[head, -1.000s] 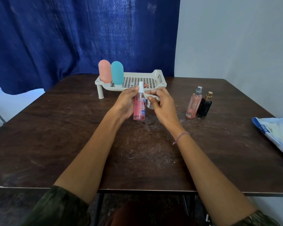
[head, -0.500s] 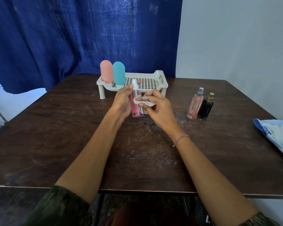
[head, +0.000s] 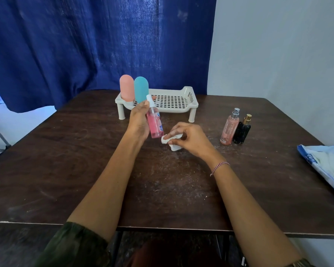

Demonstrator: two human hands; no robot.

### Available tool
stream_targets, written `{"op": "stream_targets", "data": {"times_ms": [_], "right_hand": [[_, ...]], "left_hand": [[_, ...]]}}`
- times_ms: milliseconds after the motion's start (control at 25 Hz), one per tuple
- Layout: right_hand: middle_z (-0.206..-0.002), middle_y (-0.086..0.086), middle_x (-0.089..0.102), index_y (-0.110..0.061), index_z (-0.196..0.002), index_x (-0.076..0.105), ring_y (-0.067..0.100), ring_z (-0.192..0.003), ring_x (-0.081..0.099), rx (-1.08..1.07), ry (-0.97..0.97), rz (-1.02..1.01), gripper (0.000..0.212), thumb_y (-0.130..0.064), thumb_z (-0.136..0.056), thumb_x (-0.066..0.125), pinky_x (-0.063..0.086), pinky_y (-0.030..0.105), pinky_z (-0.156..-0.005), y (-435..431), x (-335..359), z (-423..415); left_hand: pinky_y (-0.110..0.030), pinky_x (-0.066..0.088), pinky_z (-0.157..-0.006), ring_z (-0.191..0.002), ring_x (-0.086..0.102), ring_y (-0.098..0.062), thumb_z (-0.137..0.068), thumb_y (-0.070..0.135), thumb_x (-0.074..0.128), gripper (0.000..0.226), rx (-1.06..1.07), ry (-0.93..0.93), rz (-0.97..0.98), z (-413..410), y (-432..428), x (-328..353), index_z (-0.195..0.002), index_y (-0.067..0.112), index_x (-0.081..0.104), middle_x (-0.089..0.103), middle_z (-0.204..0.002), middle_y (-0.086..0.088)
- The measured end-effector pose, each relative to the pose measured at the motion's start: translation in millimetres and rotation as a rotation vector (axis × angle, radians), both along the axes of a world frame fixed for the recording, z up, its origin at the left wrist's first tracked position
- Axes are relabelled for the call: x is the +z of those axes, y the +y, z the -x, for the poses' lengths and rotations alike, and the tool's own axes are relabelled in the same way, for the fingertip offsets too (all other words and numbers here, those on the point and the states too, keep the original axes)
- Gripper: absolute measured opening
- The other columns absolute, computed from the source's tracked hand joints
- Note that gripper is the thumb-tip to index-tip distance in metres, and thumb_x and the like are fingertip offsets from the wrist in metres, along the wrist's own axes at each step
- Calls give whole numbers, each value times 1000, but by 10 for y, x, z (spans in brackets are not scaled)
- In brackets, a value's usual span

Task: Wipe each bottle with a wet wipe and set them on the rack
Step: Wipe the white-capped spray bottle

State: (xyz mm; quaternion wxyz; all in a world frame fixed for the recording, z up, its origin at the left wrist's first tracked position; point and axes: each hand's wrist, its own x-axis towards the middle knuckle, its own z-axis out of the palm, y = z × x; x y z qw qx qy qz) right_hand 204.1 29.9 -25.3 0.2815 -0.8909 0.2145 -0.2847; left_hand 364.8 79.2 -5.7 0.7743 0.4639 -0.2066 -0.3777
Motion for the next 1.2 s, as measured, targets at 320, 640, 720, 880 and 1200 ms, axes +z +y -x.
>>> {"op": "stream_targets", "data": {"times_ms": [320,640,720,880,1200], "right_hand": [[-97,-4,58,-20,-100,72,9,-90,55,-138,25,84,17,-24,-83,68,47,23,-81,-97,-63,16],[-86,-6,66,-20,-92,73,3,-78,57,-168,-124,-15,19,-33,-88,59,45,17,-65,-122,-95,15],[-85,-10,62,-19,-92,72,0,-79,57,-213,-222,-23,13,-27,-87,63,46,12,-66,-112,-78,6],[-88,-10,59,-14,-95,70,-4,-77,57,-220,-364,-25,18,-18,-77,74,44,6,-67,-12,-33,-121],[-86,-5,62,-18,-92,53,8,-74,61,-308,-299,-67,42,-31,-65,83,55,23,-66,7,152,-493]], "left_hand": [[-22,54,-71,-85,61,-8,-98,14,48,12,26,-62,74,21,-10,-16,-101,19,58,61,-101,5],[-41,39,-109,-112,54,-11,-95,15,54,12,78,-184,46,13,7,-8,-106,17,58,60,-111,8],[-38,38,-109,-115,53,-12,-94,17,56,13,95,-216,45,20,14,4,-106,19,58,59,-114,9],[-19,48,-91,-107,55,-11,-92,19,58,25,111,-316,77,50,20,-14,-116,11,56,60,-116,3],[-16,52,-57,-87,63,-8,-87,21,67,27,179,-365,88,101,-34,95,-112,15,60,62,-97,-1]]}}
